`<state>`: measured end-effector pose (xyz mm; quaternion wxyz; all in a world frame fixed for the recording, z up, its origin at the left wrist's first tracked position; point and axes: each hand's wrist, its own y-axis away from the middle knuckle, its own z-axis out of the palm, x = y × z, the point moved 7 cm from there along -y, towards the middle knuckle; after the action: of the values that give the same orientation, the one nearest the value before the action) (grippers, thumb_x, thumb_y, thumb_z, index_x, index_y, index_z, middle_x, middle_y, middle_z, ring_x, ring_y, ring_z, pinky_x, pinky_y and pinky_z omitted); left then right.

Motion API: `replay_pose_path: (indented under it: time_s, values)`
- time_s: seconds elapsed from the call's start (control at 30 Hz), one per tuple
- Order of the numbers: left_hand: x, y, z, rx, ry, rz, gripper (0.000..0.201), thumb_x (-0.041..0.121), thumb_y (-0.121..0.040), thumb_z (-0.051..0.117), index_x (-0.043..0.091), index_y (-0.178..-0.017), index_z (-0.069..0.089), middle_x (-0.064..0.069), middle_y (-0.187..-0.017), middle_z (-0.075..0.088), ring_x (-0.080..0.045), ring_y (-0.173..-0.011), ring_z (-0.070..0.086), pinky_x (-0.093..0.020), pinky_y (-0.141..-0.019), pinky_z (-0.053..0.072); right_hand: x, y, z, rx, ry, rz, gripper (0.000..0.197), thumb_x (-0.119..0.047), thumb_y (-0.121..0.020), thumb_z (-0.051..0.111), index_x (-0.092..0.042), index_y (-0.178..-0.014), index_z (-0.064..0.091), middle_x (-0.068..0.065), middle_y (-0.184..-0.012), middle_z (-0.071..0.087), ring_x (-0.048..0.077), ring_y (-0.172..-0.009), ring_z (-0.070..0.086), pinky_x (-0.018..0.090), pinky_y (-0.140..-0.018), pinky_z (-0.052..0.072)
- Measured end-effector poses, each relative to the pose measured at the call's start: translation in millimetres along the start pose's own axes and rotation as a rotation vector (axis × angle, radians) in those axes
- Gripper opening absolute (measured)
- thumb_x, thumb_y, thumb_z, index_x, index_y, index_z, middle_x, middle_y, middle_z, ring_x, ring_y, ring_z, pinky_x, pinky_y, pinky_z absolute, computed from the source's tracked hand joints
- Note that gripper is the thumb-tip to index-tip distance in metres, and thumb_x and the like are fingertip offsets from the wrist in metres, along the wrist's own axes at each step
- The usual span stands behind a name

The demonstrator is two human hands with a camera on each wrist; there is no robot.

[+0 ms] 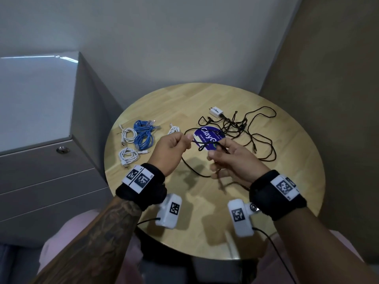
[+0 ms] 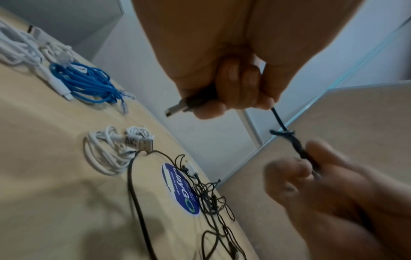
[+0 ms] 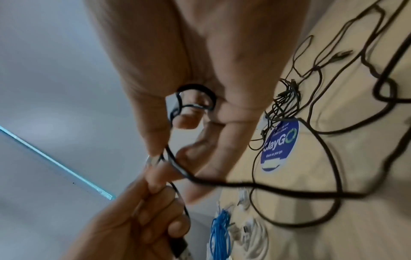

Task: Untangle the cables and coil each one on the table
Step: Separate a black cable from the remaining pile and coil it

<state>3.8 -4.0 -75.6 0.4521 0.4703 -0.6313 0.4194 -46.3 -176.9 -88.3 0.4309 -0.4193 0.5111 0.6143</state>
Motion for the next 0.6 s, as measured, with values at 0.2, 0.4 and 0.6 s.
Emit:
replay_pose_path:
  time_s: [0.2,0.4,0.6]
  values:
    - [-11.8,-11.4,-39.5,0.172,0.178,-0.138,0.036,0.034,-0.098,0.055,0.017,-0.067,0.055,0.006,-0.054,0.038,-0.013,-0.049,0.032,-0.027,-0.053,0.031,-32.3,8.3,-57.7,0.284,0.46,-0.112,0.027,-0.033,-0.088,0.076,-0.022,-0.108,0.062,-0.009,-0.064,0.061,0.0,-0.047,0.044,0.021,-0.05,0.032]
    - [-27.2,-18.1,-61.5,0.119,0.768,-0.392,0.038,0.034,-0.102,0.044,0.02,-0.066,0.042,0.01,-0.044,0.024,-0.006,-0.036,0.019,-0.02,-0.039,0.024,-43.2,10.6,-97.4,0.577,0.665,-0.164,0.036,-0.042,-0.101,0.055,-0.01,-0.09,0.068,-0.004,-0.081,0.067,0.011,-0.073,0.058,0.025,-0.062,0.04]
    - [-28.3,-21.2,-82.1,0.022,1.093,-0.399,0.048,0.031,-0.102,0.037,0.019,-0.057,0.047,0.009,-0.044,0.024,-0.008,-0.045,0.008,-0.018,-0.041,0.029,-30.8,0.6,-122.2,0.614,0.882,-0.025,0.048,-0.041,-0.105,0.045,-0.013,-0.069,0.062,0.0,-0.069,0.06,0.029,-0.079,0.057,0.033,-0.065,0.038]
